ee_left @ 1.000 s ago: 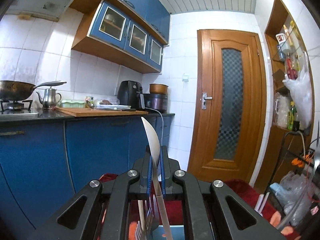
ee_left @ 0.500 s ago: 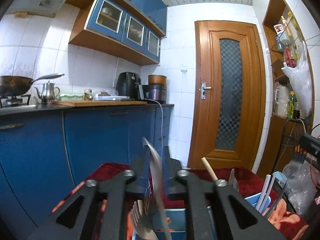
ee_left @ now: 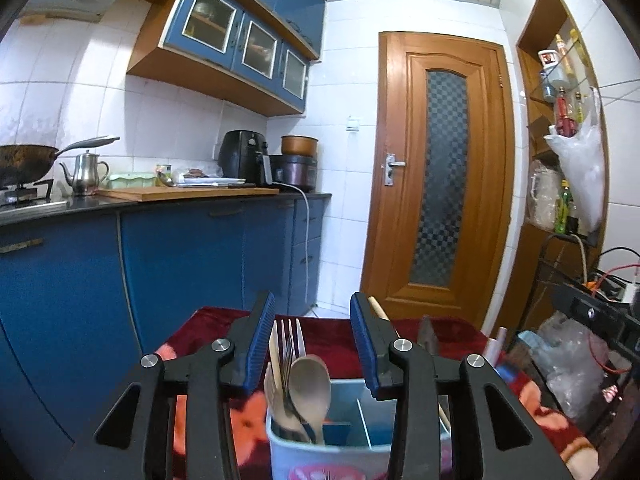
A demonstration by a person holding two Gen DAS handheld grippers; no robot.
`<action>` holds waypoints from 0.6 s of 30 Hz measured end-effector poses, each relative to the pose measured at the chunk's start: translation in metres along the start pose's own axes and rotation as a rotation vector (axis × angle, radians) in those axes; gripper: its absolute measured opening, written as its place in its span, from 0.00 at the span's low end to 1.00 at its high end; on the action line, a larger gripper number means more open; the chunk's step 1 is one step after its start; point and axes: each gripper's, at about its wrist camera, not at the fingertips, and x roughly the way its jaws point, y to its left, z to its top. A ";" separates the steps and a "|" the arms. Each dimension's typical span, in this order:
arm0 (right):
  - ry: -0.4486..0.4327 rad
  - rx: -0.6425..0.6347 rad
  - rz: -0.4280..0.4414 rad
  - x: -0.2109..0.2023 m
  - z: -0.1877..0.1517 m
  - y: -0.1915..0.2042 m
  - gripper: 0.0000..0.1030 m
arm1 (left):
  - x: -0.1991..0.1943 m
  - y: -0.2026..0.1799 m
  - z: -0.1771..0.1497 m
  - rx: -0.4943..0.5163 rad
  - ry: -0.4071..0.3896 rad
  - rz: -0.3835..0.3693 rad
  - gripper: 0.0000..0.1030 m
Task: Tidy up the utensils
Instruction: 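Lift the spoon and fork up and lower them into the blue caddy, then open both grippers and withdraw them from the caddy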
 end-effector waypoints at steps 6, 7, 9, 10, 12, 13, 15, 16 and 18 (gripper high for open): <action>0.015 0.035 0.036 -0.028 0.010 0.012 0.13 | -0.038 -0.002 0.005 0.032 0.002 -0.008 0.39; 0.021 0.040 0.044 -0.034 0.011 0.014 0.13 | -0.045 -0.003 0.006 0.036 0.006 -0.008 0.39; 0.029 0.045 0.052 -0.040 0.012 0.019 0.13 | -0.056 -0.002 0.007 0.038 0.015 -0.006 0.39; 0.035 0.045 0.056 -0.046 0.012 0.022 0.13 | -0.063 -0.002 0.008 0.037 0.018 -0.007 0.39; 0.043 0.037 0.056 -0.055 0.010 0.027 0.13 | -0.075 0.000 0.010 0.037 0.023 -0.009 0.39; 0.046 0.034 0.055 -0.059 0.008 0.028 0.14 | -0.081 0.001 0.011 0.039 0.025 -0.011 0.39; 0.053 0.030 0.064 -0.069 0.004 0.033 0.17 | -0.091 0.001 0.012 0.046 0.033 -0.013 0.39; 0.055 0.028 0.068 -0.073 0.001 0.035 0.18 | -0.095 0.002 0.011 0.049 0.038 -0.013 0.39; 0.054 0.026 0.071 -0.081 -0.005 0.038 0.19 | -0.106 0.002 0.008 0.055 0.055 -0.012 0.43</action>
